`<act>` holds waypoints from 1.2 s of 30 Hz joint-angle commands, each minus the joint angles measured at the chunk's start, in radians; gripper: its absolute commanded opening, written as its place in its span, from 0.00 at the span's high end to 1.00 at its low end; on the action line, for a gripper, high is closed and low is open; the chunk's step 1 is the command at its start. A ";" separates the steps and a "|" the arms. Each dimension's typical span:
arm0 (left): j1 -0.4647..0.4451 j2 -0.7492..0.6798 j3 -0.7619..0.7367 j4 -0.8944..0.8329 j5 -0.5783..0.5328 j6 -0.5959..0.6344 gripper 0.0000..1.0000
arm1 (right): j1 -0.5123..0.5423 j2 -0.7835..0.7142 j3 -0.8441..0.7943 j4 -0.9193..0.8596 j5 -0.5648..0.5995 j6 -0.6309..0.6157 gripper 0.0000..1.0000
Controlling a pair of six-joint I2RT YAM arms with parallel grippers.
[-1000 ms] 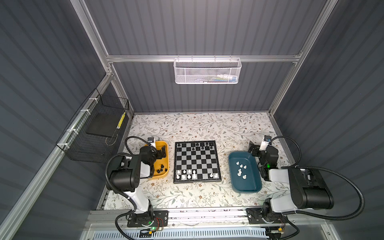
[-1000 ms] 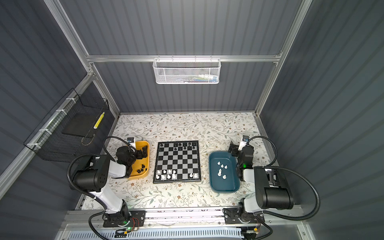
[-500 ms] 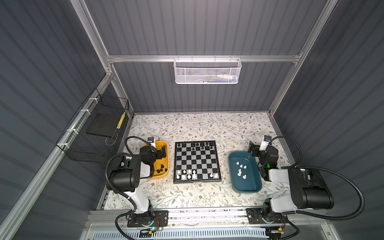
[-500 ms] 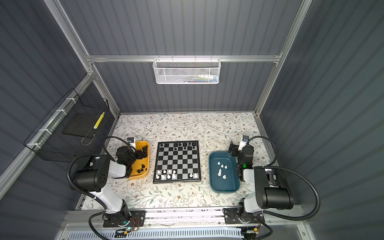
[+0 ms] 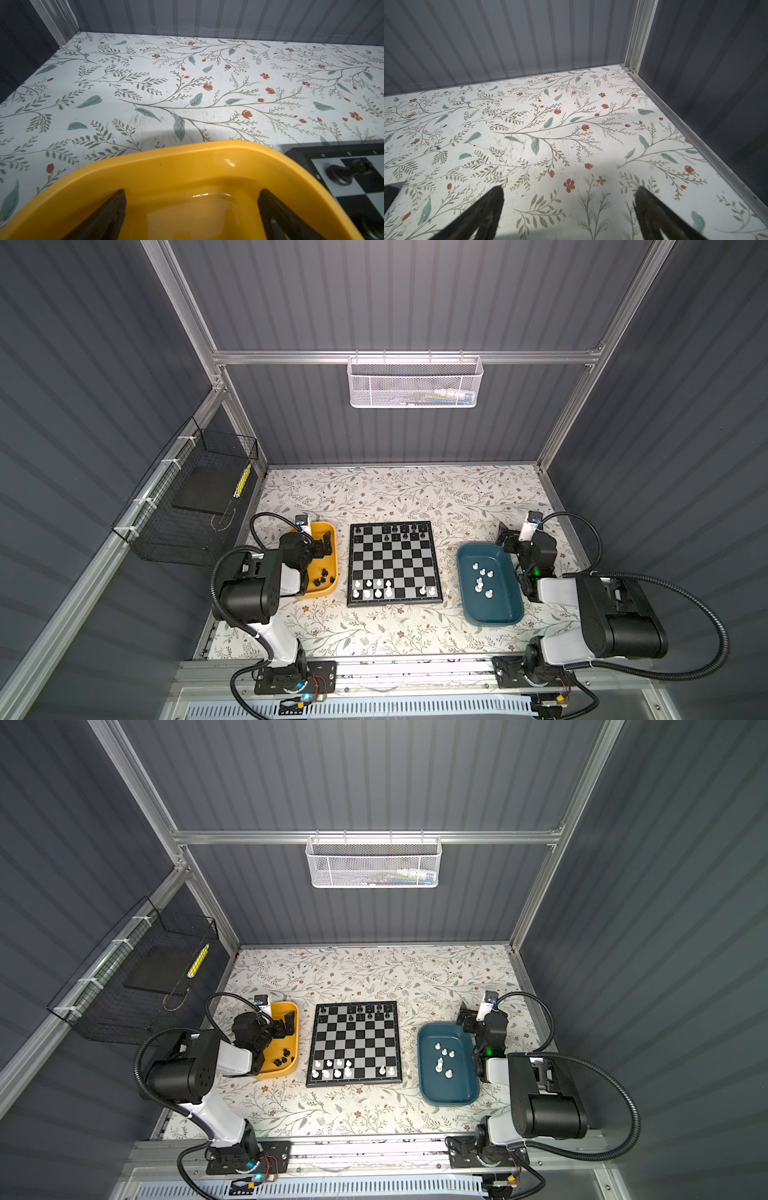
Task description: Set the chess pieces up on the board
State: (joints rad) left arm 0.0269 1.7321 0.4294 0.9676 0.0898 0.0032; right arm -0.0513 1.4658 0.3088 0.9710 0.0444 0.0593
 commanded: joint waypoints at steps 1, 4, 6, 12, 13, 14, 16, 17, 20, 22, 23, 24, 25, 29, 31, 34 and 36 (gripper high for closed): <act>-0.005 -0.017 0.012 0.008 -0.001 0.006 0.00 | 0.002 -0.007 0.015 0.005 -0.013 -0.009 0.01; -0.005 -0.016 0.012 0.008 -0.002 0.007 0.00 | -0.001 -0.009 0.016 0.001 -0.017 -0.008 0.01; -0.013 -0.014 0.023 -0.008 -0.020 0.008 0.00 | -0.001 -0.009 0.016 0.001 -0.017 -0.007 0.01; -0.018 -0.017 0.018 -0.007 -0.026 0.012 0.00 | -0.001 -0.010 0.013 0.005 -0.017 -0.009 0.01; -0.018 -0.017 0.013 0.000 -0.021 0.012 0.01 | -0.001 -0.010 0.012 0.006 -0.016 -0.009 0.01; -0.018 -0.018 0.007 0.012 -0.023 0.010 0.01 | -0.001 -0.013 0.012 0.008 -0.012 -0.009 0.01; -0.018 -0.028 -0.007 0.033 -0.028 0.007 0.00 | -0.001 -0.031 0.015 -0.015 -0.006 -0.006 0.01; -0.018 -0.040 -0.015 0.038 -0.018 0.013 0.01 | -0.001 -0.045 0.019 -0.031 -0.005 -0.005 0.01; -0.018 -0.069 -0.016 0.019 -0.001 0.018 0.01 | -0.001 -0.071 0.024 -0.064 -0.006 -0.009 0.01; -0.018 -0.089 0.004 -0.039 0.011 0.021 0.00 | 0.000 -0.086 0.021 -0.074 -0.003 -0.007 0.01; -0.018 -0.102 0.015 -0.076 0.024 0.025 0.00 | -0.001 -0.092 0.016 -0.069 0.002 -0.006 0.01; -0.018 -0.115 0.027 -0.111 0.032 0.025 0.00 | 0.001 -0.100 0.010 -0.066 0.010 -0.004 0.01; -0.018 -0.125 0.041 -0.146 0.036 0.026 0.00 | 0.000 -0.108 0.005 -0.065 0.018 -0.001 0.01; -0.018 -0.164 0.067 -0.237 0.051 0.024 0.00 | 0.001 -0.162 -0.004 -0.105 0.046 0.002 0.01; -0.018 -0.186 0.070 -0.256 0.056 0.025 0.00 | 0.001 -0.197 -0.004 -0.142 0.061 0.008 0.01; -0.018 -0.212 0.105 -0.340 0.059 0.027 0.01 | 0.001 -0.254 -0.003 -0.210 0.081 0.022 0.01; -0.018 -0.227 0.135 -0.411 0.075 0.040 0.00 | 0.002 -0.304 0.001 -0.282 0.110 0.044 0.01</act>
State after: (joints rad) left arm 0.0135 1.5379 0.5079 0.6842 0.1337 0.0154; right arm -0.0517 1.2144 0.3103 0.7971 0.1013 0.0731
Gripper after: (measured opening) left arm 0.996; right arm 0.989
